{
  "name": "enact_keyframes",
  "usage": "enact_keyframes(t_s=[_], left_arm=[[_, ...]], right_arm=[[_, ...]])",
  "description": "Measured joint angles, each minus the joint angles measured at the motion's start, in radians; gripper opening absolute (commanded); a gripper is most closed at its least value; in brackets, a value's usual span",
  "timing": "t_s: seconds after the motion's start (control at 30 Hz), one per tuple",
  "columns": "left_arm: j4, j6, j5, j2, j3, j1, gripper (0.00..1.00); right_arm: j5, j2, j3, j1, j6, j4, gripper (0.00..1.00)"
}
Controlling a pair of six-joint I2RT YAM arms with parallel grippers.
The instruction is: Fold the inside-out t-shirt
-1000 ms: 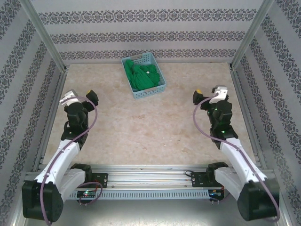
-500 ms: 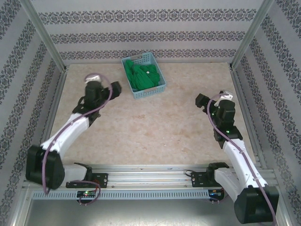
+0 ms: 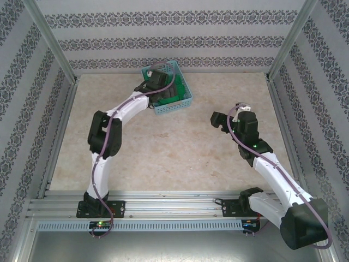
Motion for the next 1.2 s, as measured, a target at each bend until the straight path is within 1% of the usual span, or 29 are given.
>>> enact_keyframes(t_s=[0.1, 0.23, 0.33, 0.4, 0.43, 0.53, 0.7, 0.73, 0.8, 0.97, 1.07, 1.2], left_arm=[[-0.080, -0.009, -0.016, 0.148, 0.211, -0.002, 0.92], [-0.193, -0.026, -0.052, 0.308, 0.447, -0.006, 0.91], [-0.257, -0.040, -0.077, 0.408, 0.592, -0.006, 0.88], [-0.280, -0.047, -0.091, 0.447, 0.639, -0.006, 0.83], [-0.289, -0.049, -0.098, 0.460, 0.653, -0.006, 0.80], [-0.299, -0.054, -0.112, 0.474, 0.663, -0.004, 0.59], [-0.325, -0.046, -0.115, 0.476, 0.667, 0.014, 0.32], [-0.333, -0.040, -0.113, 0.476, 0.667, 0.023, 0.28], [-0.336, -0.024, -0.103, 0.473, 0.652, 0.044, 0.23], [-0.312, 0.038, -0.039, 0.392, 0.499, 0.137, 0.01], [-0.281, 0.057, -0.010, 0.288, 0.336, 0.223, 0.00], [-0.249, 0.062, -0.013, 0.127, 0.092, 0.375, 0.00]], right_arm=[[0.007, 0.000, 0.000, 0.000, -0.002, -0.013, 0.98], [0.018, -0.015, -0.003, 0.000, -0.002, -0.029, 0.98], [0.030, -0.035, -0.010, 0.000, -0.002, -0.035, 0.98], [0.034, -0.043, -0.013, 0.000, -0.002, -0.043, 0.98], [0.036, -0.047, -0.014, 0.000, -0.002, -0.047, 0.98], [0.041, -0.055, -0.014, 0.000, -0.002, -0.059, 0.98], [0.060, -0.079, -0.014, 0.000, -0.002, -0.076, 0.98], [0.063, -0.085, -0.014, 0.000, -0.002, -0.079, 0.98], [0.069, -0.097, -0.014, 0.000, -0.001, -0.089, 0.98], [0.083, -0.116, -0.014, 0.000, -0.001, -0.104, 0.98], [0.086, -0.117, -0.016, 0.000, 0.002, -0.110, 0.98], [0.086, -0.116, -0.016, 0.000, 0.007, -0.115, 0.98]])
